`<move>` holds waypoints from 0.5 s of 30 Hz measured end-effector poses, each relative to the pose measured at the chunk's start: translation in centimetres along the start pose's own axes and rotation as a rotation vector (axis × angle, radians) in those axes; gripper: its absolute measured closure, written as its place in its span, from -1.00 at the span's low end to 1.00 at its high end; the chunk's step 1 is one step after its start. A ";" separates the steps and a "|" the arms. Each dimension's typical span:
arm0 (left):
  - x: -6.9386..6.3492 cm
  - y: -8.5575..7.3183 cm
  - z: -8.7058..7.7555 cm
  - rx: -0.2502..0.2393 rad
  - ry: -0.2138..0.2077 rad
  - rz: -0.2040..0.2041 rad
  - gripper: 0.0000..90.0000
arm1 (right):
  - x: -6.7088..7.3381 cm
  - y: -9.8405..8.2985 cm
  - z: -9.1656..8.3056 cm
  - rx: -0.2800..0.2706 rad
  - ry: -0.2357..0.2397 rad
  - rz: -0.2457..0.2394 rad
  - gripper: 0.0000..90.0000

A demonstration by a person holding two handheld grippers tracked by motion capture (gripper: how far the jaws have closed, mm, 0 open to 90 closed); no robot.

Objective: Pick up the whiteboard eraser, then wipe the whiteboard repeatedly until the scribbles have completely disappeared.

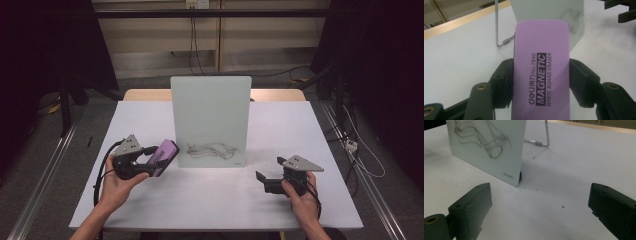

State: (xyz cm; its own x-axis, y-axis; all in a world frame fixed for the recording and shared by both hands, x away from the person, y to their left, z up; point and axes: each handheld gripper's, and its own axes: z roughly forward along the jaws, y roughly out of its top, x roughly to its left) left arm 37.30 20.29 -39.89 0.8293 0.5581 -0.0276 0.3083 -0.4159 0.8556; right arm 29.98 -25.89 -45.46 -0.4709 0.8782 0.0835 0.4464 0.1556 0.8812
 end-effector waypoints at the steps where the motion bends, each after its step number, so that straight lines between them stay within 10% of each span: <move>1: -0.1 0.0 0.0 -0.006 0.001 -0.004 -0.09 | 0.0 0.0 0.0 0.002 0.002 -0.001 -0.88; 15: -1.1 0.3 0.2 -0.020 -0.015 0.010 -0.09 | -0.3 0.1 0.6 0.008 -0.009 0.011 -0.87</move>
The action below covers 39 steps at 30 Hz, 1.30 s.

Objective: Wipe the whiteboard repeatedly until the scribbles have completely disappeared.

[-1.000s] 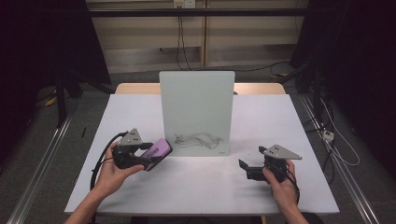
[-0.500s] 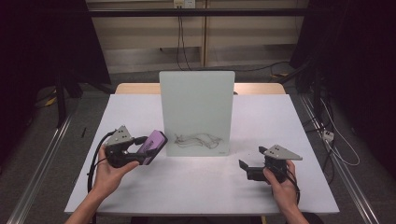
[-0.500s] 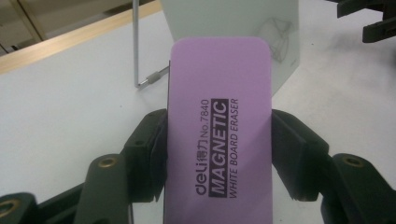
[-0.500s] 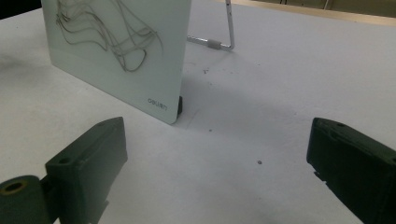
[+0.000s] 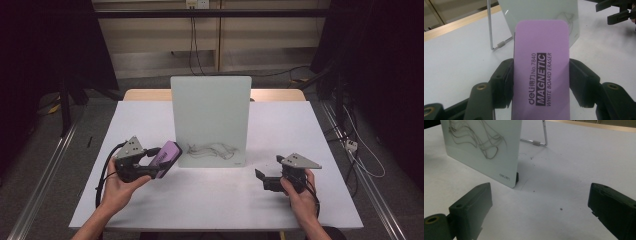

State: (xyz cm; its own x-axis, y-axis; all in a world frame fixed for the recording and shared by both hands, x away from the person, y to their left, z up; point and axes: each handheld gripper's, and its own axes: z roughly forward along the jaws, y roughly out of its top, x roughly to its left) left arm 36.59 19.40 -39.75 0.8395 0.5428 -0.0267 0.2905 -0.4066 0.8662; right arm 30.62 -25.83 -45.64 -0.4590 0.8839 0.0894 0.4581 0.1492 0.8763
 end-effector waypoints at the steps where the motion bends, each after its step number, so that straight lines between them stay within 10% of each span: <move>1: -0.1 0.1 0.0 0.003 0.006 0.004 -0.09 | 0.1 0.0 -0.1 -0.002 0.005 -0.004 -0.87; 18: -2.2 1.8 1.8 0.010 0.009 0.061 -0.09 | 0.3 -0.1 -0.4 -0.006 0.014 -0.017 -0.88; 39: -3.1 6.0 3.6 0.007 0.065 0.229 -0.09 | 0.3 -0.1 -0.3 -0.002 0.015 -0.020 -0.88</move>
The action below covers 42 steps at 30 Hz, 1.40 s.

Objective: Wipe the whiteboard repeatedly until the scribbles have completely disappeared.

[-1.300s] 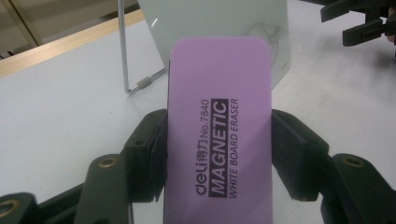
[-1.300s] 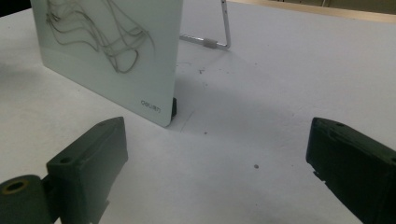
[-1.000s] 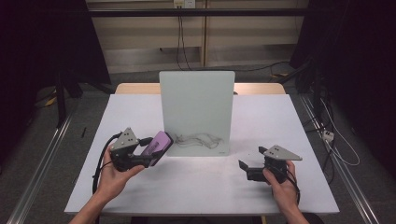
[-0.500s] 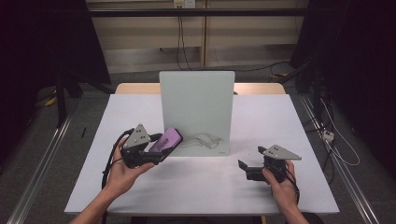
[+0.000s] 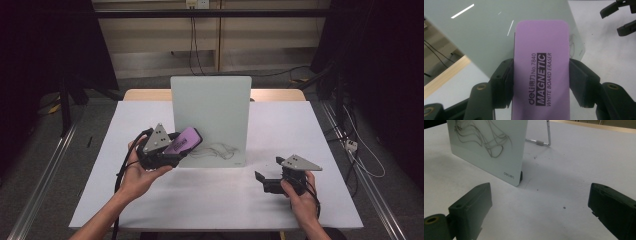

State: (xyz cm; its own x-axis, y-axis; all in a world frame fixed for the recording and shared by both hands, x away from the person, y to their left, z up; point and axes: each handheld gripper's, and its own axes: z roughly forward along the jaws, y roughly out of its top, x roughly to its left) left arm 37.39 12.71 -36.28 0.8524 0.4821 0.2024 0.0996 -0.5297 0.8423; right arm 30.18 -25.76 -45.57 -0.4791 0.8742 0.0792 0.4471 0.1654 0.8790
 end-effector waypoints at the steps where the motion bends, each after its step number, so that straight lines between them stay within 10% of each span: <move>1: -0.2 0.0 0.2 0.006 -0.003 0.013 -0.09 | 0.0 0.0 0.0 -0.001 0.000 0.002 -0.88; 42: -0.7 -0.8 3.3 0.100 0.000 0.104 -0.09 | 0.1 0.0 0.0 0.003 0.010 -0.001 -0.88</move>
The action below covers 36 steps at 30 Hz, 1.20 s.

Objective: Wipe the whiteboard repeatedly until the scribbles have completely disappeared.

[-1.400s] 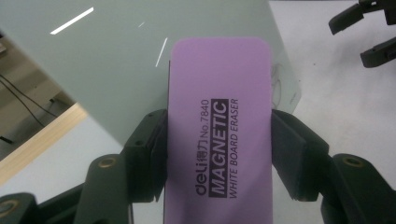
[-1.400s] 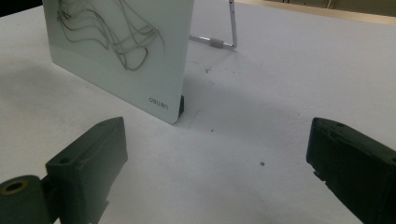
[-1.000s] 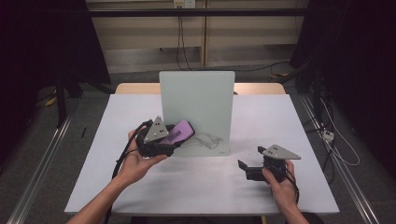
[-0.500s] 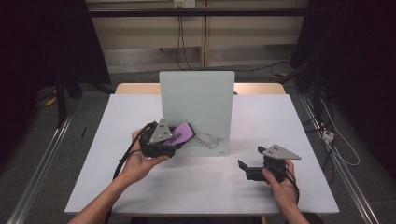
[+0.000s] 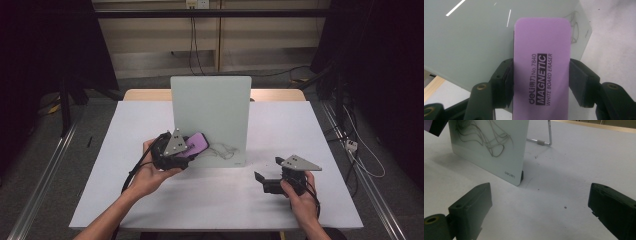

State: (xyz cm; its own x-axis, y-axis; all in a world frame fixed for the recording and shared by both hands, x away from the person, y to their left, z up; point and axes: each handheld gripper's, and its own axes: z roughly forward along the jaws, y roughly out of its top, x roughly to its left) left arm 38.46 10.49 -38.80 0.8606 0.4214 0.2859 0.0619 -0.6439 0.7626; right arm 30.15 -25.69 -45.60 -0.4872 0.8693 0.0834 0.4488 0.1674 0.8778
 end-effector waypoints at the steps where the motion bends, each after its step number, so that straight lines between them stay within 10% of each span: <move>1: -0.1 -0.1 0.0 0.006 -0.003 -0.002 -0.09 | 0.0 0.0 0.0 0.000 0.000 0.000 -0.88; 36: -1.8 -1.2 2.1 0.041 -0.076 -0.004 -0.09 | 0.1 0.0 -0.1 0.001 0.005 0.000 -0.88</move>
State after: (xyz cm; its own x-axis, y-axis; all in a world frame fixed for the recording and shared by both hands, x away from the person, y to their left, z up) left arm 37.93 9.20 -41.42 0.8961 0.3754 0.2367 0.0847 -0.6682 0.7391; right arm 30.03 -25.65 -45.53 -0.4907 0.8671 0.0854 0.4494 0.1679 0.8774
